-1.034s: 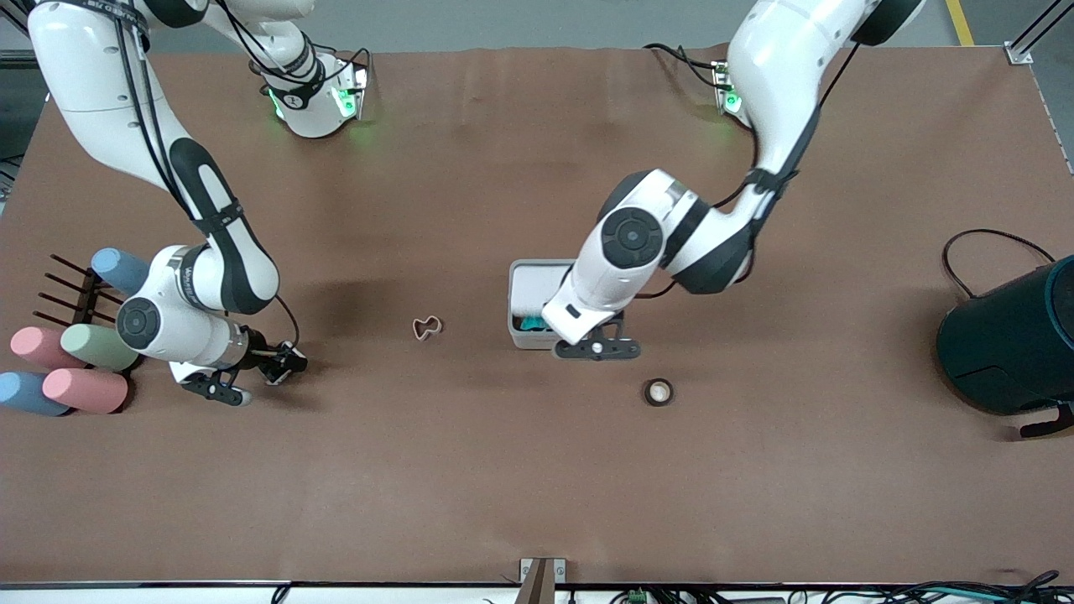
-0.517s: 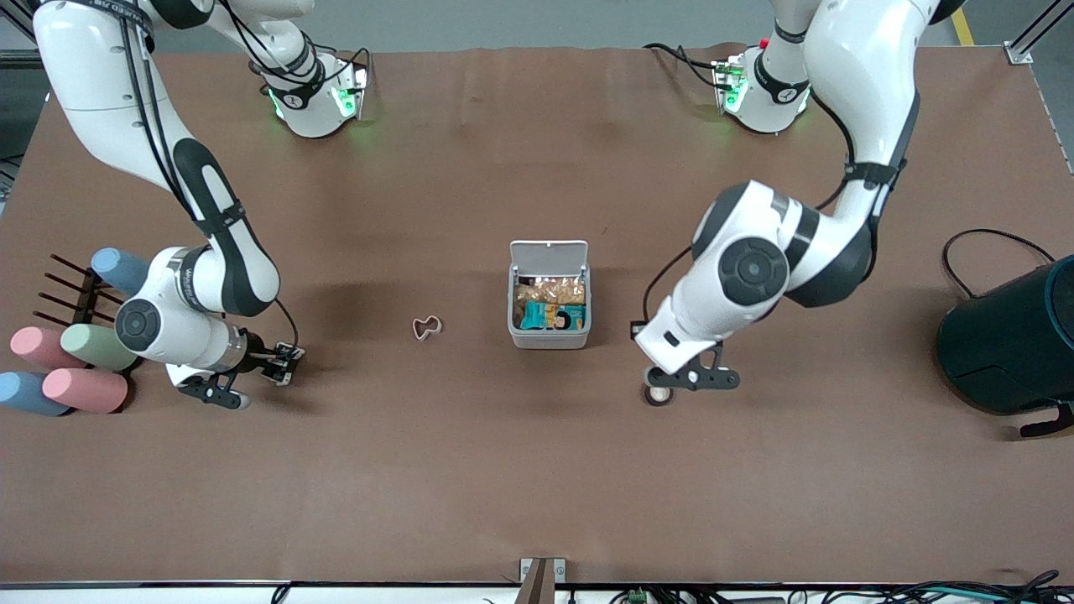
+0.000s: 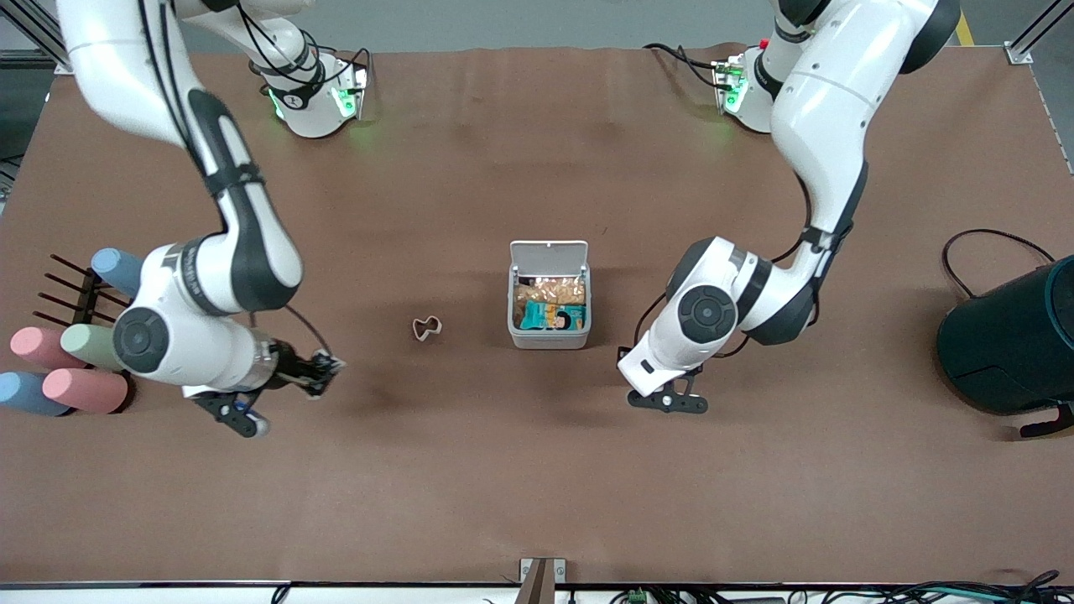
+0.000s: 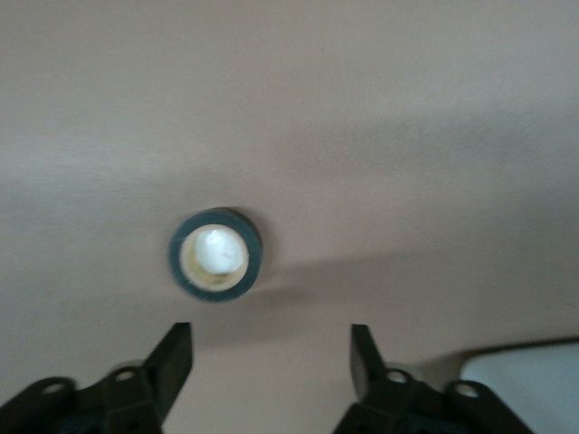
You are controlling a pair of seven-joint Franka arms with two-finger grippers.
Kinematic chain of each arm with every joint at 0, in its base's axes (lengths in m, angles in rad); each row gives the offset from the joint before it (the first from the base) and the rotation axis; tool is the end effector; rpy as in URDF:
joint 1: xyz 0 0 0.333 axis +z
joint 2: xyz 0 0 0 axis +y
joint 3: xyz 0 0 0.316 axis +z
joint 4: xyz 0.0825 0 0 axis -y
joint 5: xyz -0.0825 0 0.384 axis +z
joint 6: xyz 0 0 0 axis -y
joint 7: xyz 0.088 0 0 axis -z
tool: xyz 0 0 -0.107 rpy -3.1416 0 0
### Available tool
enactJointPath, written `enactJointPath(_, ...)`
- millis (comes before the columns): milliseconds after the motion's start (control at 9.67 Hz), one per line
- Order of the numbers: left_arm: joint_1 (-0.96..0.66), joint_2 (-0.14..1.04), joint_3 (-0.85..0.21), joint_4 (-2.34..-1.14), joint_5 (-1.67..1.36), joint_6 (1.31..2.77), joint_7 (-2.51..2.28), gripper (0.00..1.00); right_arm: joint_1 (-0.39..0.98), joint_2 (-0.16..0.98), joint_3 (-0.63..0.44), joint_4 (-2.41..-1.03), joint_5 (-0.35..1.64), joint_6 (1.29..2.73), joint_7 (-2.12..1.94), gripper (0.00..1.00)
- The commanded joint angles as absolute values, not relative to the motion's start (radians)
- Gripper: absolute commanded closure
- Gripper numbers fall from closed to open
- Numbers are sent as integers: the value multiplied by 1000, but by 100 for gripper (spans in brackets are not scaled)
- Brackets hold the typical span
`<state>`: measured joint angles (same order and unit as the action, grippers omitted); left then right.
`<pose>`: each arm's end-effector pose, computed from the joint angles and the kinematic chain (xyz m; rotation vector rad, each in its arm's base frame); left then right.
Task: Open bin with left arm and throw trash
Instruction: 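Carry the packet to the bin while the left gripper grasps the tape, then release the packet into the bin while the left gripper lifts the tape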
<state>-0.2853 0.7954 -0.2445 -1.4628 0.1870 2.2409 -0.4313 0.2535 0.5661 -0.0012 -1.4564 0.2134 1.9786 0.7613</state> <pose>0.6401 -0.3319 0.2189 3.1058 -0.2222 -0.0071 0.6788 0.1890 0.3526 -2.8548 0.8800 0.1979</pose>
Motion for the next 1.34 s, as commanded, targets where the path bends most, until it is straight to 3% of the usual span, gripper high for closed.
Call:
enactJointPath(0,-264,796,-245,-1525,276,2330,-434,0,381,578,2,-1402,267,1986,967,100)
enactJointPath(414,-235,833,-247,-1546,363,2413,-433,0,590,584,0,-1394,342,2242,1196,97)
enactJointPath(621,-235,835,-247,-1546,364,2419,-436,9,647,592,0,-1405,339,2269,1227,90)
enactJointPath(724,-235,831,-247,-1545,364,2419,-434,32,672,600,0,-1420,339,2267,1229,79)
enactJointPath(828,-235,830,-247,-1543,364,2419,-434,61,686,607,0,-1430,337,2266,1227,77)
enactJointPath(931,-236,828,-248,-1542,362,2419,-439,83,687,623,0,-1431,337,2263,1218,77)
enactJointPath(1034,-236,827,-250,-1542,362,2421,-449,100,699,624,0,-1452,337,2264,1215,59)
enactJointPath(1138,-239,825,-252,-1542,351,2421,-456,100,692,624,-2,-1460,330,2260,1201,21)
enactJointPath(1241,-235,825,-253,-1542,350,2421,-454,100,684,624,-2,-1460,330,2255,1206,0)
